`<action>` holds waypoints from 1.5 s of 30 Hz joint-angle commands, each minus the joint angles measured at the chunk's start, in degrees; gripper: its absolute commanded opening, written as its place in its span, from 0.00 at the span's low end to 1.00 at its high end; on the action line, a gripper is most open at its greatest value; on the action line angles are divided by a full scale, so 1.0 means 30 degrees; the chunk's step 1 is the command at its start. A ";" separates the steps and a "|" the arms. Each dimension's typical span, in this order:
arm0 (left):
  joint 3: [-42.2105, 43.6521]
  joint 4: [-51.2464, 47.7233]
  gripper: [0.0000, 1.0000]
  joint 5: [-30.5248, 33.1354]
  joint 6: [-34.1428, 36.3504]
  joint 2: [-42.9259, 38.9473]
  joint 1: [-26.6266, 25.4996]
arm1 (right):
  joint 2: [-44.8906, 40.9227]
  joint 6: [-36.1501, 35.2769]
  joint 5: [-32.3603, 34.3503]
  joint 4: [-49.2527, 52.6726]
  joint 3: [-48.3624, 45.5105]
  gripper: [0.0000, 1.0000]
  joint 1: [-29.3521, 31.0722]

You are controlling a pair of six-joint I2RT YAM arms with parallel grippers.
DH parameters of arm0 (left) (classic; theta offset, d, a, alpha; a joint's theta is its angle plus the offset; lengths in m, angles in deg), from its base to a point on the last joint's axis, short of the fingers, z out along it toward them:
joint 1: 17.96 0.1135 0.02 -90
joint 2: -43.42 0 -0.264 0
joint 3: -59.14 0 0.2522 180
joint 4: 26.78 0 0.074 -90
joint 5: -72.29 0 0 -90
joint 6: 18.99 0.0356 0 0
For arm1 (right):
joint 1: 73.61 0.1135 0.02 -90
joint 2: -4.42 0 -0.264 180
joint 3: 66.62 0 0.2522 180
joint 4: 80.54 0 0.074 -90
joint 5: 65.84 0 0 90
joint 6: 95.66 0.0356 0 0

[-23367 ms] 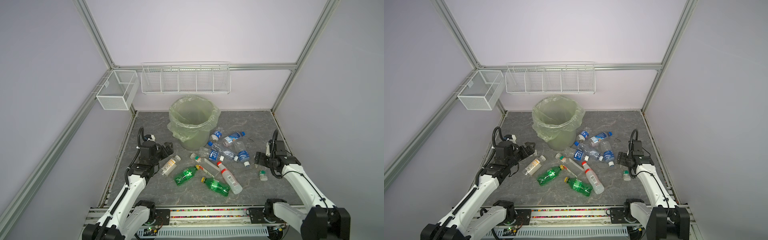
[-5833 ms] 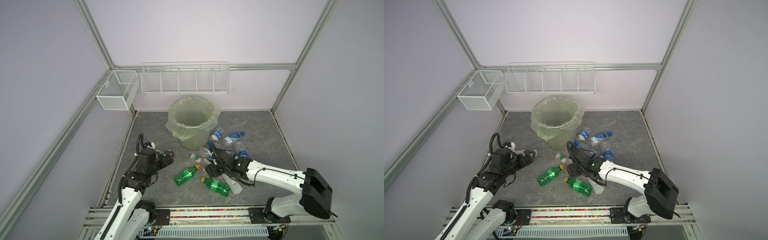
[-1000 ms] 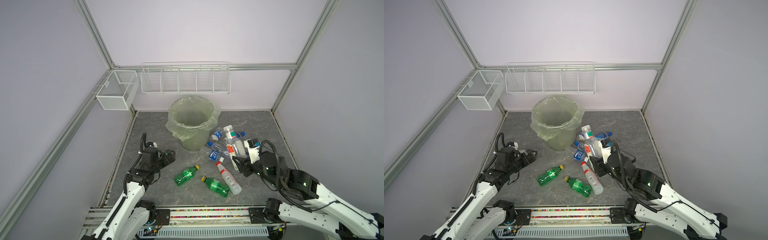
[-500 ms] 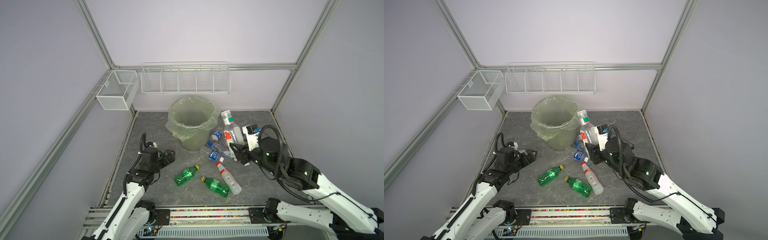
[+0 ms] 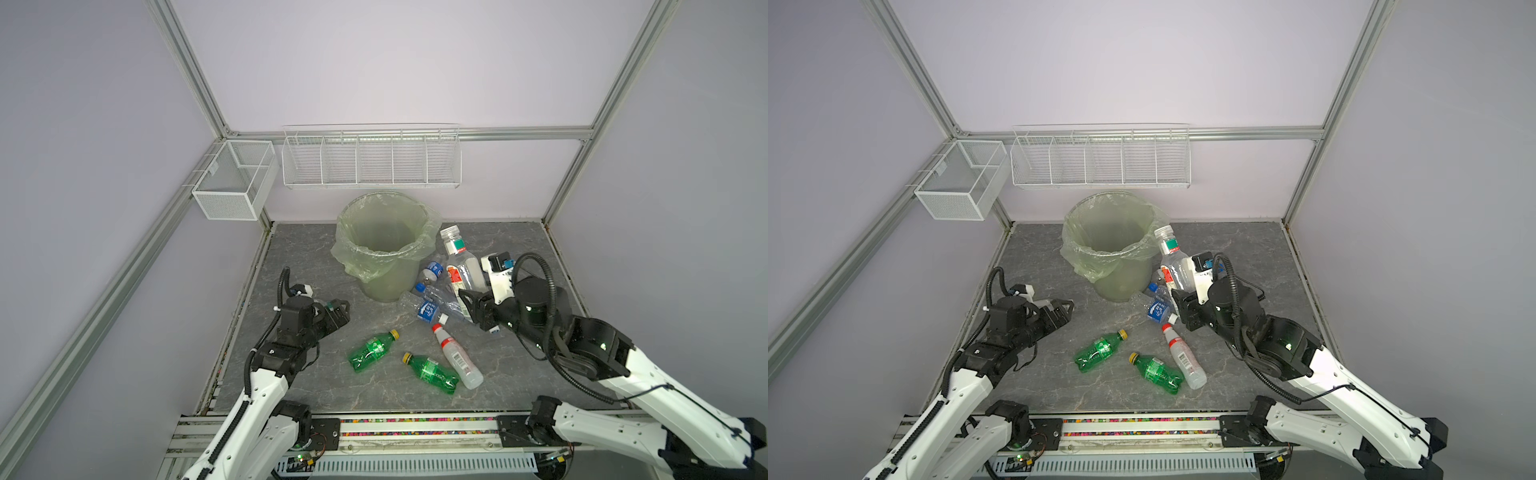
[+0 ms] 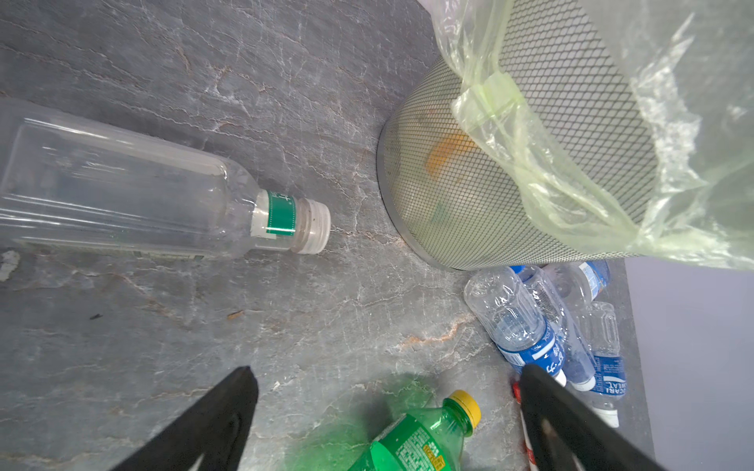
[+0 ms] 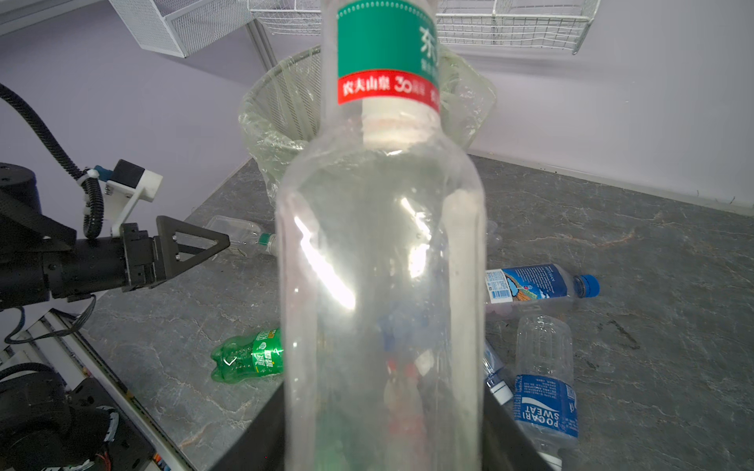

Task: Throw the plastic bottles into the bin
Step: 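Swing the right gripper over the bin and release the bottle, then withdraw the right gripper toward the pile while the left moves toward the green soda bottle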

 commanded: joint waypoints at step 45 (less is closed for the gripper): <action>-0.1012 -0.0546 1.00 -0.0125 0.0316 0.0450 -0.0008 | 0.1767 -0.0959 -0.0649 -0.0601 0.1622 0.88 -0.3808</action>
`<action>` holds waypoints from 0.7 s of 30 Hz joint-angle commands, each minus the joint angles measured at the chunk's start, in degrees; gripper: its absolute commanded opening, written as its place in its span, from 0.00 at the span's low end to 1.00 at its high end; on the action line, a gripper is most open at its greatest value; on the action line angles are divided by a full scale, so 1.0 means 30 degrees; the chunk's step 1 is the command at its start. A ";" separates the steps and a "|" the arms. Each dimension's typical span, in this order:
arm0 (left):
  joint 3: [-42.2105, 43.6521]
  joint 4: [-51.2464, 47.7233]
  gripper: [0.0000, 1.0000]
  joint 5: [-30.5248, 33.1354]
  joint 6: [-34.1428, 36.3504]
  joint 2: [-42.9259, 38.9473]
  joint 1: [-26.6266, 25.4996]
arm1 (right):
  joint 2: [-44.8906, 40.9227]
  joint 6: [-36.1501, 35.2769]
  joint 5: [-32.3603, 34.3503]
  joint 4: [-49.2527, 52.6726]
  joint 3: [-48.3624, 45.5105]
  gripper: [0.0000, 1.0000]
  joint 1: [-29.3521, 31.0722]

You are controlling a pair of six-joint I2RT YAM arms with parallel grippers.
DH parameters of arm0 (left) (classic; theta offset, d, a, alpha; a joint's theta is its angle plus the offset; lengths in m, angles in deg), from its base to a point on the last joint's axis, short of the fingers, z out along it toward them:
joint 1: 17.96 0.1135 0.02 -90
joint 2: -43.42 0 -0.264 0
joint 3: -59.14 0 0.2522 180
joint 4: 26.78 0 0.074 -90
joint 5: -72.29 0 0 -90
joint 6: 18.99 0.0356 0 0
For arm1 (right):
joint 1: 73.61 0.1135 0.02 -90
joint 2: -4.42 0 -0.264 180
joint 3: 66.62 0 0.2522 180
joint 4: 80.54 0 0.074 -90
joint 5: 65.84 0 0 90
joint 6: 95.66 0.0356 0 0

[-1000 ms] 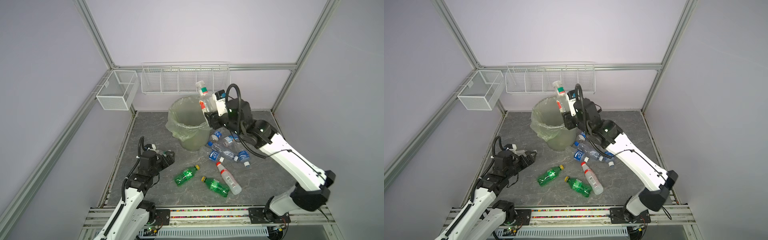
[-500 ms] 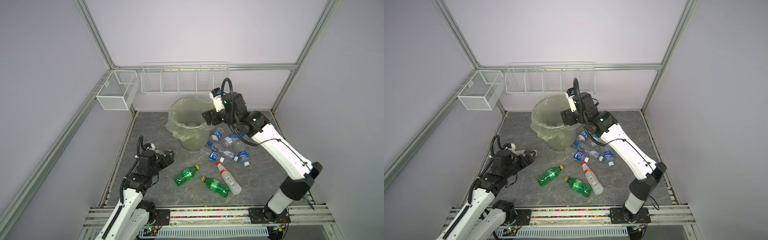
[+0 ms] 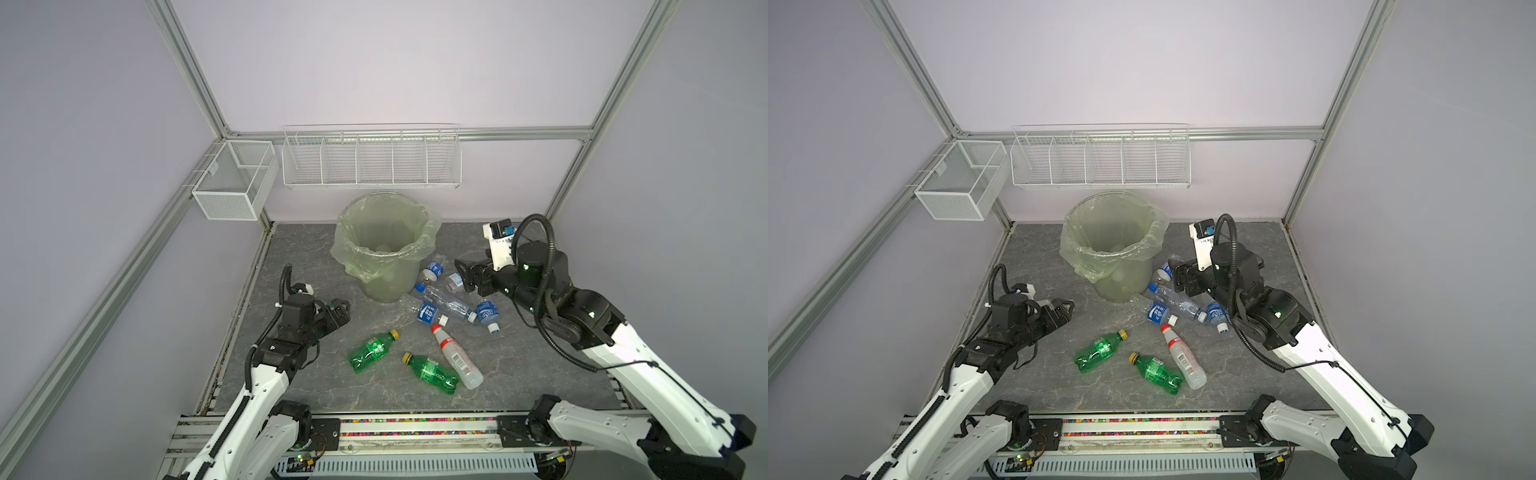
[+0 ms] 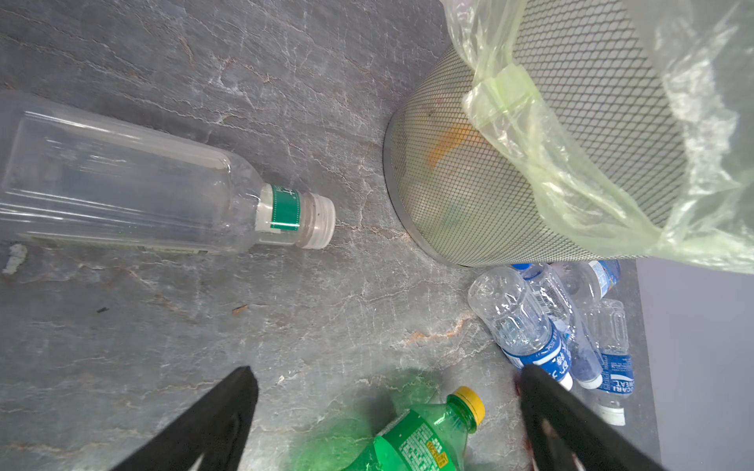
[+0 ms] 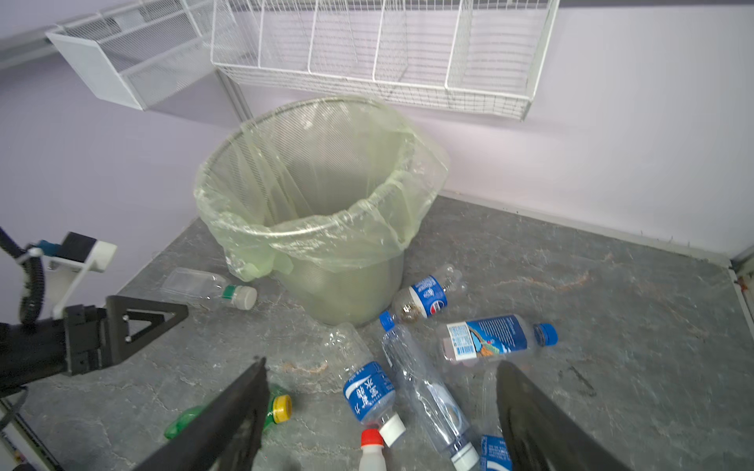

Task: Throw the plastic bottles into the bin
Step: 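Withdraw the right gripper toward the pile while the left moves toward the green soda bottle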

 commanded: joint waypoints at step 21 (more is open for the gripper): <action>0.0775 0.0757 1.00 -0.5260 0.1594 0.0817 -0.0349 | -0.3623 0.4048 0.0117 0.1419 -0.5734 0.88 0.0011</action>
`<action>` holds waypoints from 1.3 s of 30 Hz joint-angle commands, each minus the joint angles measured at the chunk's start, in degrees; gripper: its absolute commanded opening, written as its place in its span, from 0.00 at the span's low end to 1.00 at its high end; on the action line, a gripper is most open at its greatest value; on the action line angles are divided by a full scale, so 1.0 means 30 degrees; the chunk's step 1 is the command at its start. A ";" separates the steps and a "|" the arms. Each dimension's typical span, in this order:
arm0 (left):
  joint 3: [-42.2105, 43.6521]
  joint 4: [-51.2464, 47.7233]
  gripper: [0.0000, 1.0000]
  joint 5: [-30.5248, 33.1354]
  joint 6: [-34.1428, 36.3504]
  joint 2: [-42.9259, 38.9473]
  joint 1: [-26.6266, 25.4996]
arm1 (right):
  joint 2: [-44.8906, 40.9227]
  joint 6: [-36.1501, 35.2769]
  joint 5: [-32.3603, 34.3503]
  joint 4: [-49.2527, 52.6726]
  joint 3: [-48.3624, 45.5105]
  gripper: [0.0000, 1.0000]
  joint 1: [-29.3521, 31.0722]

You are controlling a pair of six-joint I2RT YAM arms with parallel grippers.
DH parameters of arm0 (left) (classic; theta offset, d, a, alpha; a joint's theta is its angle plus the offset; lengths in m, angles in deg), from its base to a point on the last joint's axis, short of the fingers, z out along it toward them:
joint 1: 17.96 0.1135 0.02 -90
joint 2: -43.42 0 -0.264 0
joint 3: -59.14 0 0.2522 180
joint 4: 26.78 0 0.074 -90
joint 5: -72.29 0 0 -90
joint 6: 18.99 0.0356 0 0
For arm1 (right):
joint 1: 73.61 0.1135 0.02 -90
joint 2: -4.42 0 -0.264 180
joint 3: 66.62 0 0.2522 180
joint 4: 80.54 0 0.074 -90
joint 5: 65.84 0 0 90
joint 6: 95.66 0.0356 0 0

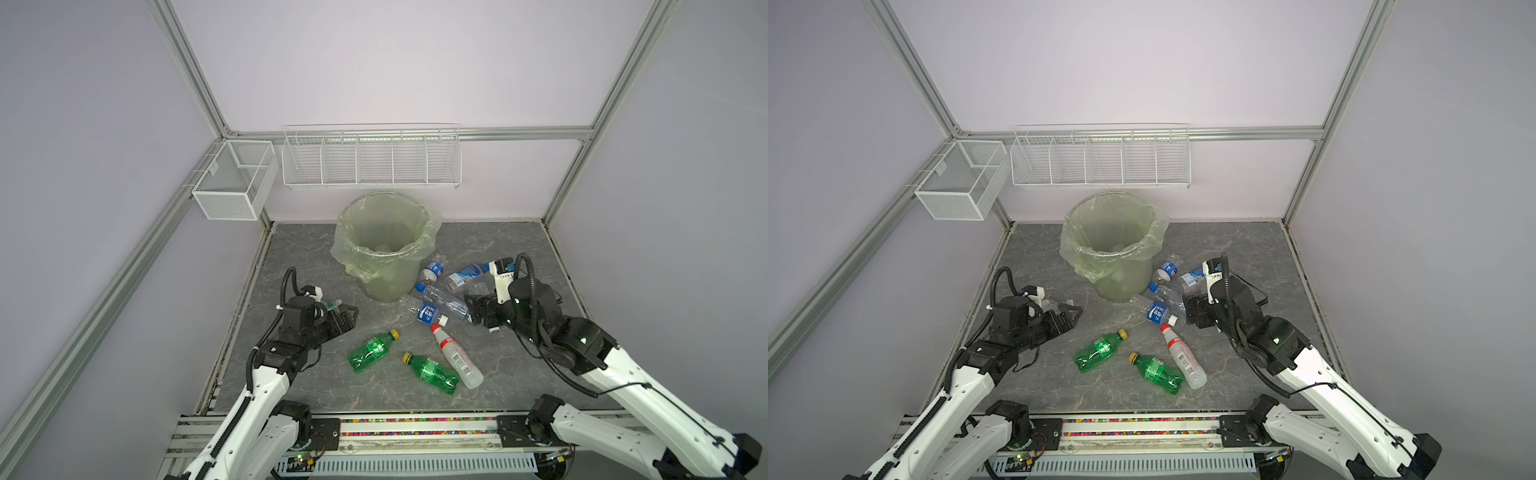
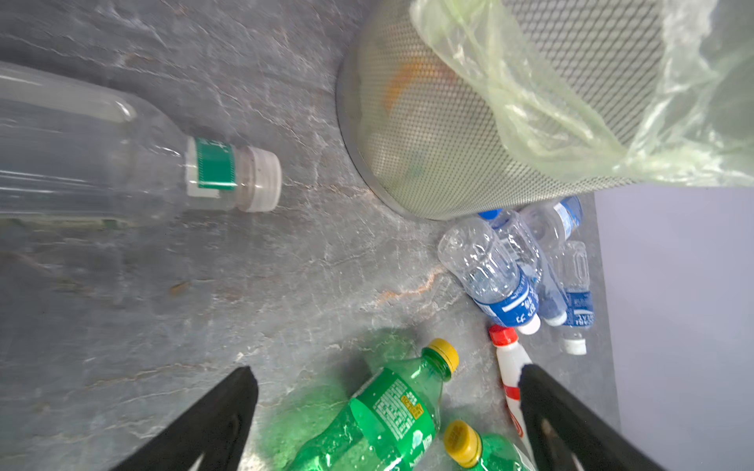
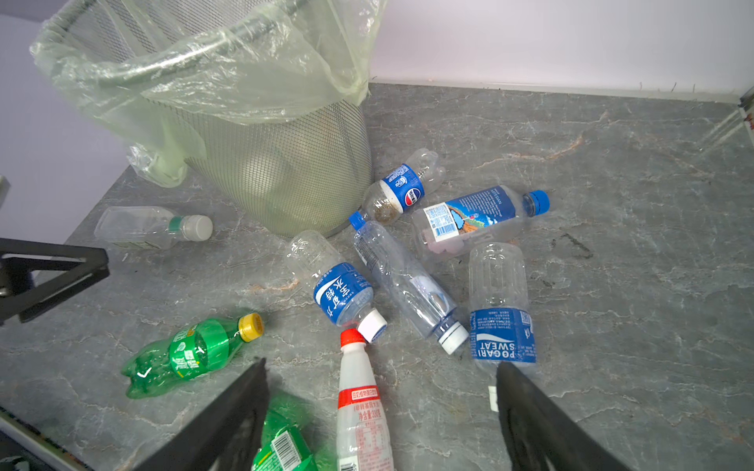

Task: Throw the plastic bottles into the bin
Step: 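Withdraw the right gripper toward the pile while the left moves toward the green soda bottle, then lower the left gripper around the yellow-capped green soda bottle and close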

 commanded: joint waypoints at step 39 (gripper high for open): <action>-0.0695 -0.2748 1.00 0.5463 0.2246 0.1561 -0.7715 | 0.0145 0.1962 -0.2259 -0.0450 -0.1517 0.88 0.0015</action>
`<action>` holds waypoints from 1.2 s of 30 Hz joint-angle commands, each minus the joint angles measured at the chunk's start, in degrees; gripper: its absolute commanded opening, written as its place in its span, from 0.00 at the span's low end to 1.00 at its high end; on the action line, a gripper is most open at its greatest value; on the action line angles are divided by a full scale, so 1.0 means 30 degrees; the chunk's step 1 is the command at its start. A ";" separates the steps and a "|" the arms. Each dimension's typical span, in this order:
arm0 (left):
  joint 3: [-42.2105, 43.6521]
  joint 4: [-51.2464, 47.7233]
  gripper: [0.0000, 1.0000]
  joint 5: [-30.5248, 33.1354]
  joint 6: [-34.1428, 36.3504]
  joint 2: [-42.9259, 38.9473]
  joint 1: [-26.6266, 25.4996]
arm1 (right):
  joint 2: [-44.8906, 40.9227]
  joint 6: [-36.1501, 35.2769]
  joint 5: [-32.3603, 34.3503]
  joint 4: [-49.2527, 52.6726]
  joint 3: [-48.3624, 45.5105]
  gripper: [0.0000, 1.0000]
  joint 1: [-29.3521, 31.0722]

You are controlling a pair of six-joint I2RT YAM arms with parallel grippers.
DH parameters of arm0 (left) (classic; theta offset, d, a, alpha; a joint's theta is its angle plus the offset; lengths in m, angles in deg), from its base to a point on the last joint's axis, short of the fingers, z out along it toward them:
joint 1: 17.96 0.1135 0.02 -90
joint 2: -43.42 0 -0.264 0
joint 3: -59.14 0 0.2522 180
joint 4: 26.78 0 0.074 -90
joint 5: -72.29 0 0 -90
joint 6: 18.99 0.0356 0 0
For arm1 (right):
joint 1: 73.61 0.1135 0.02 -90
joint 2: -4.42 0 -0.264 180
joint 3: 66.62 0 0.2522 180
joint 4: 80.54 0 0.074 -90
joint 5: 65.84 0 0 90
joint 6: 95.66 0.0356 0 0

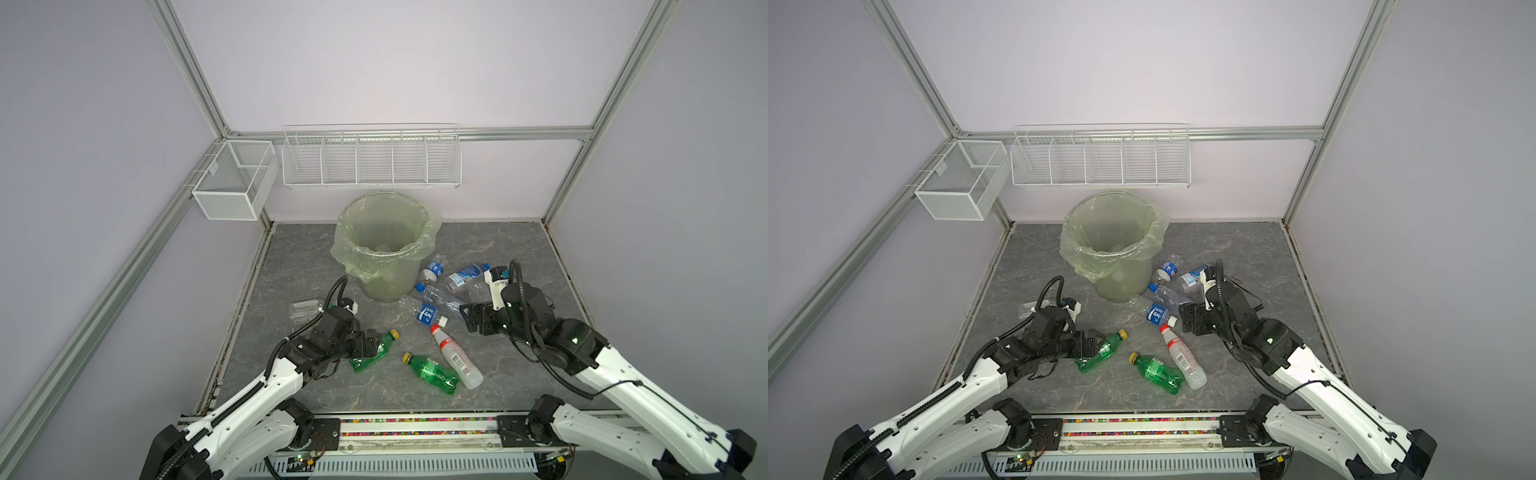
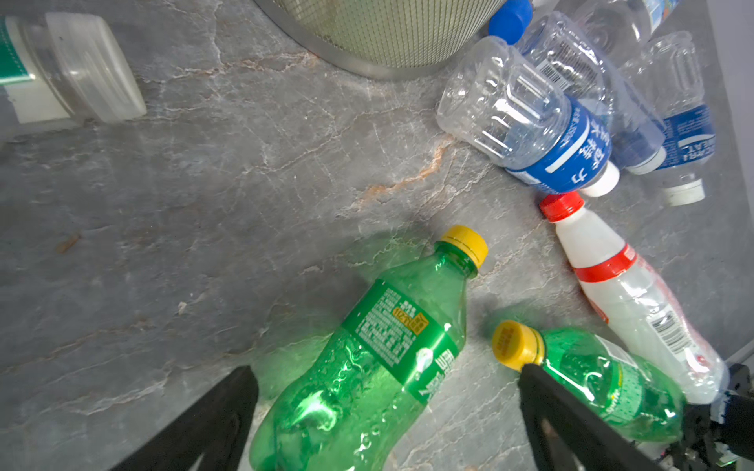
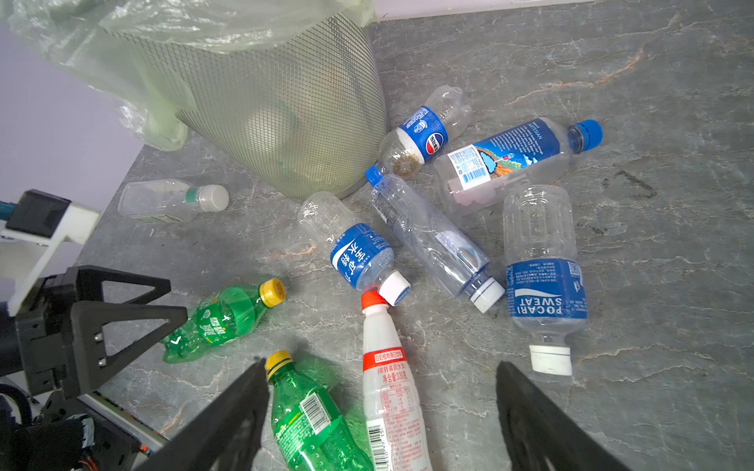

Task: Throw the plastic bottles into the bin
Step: 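Lower the left gripper around the yellow-capped green soda bottle and close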

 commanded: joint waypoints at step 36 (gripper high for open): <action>0.0963 0.1394 0.89 0.1887 -0.0342 0.2152 -0.2934 | -0.3994 0.2300 -0.0943 0.0518 -0.3714 0.88 0.0014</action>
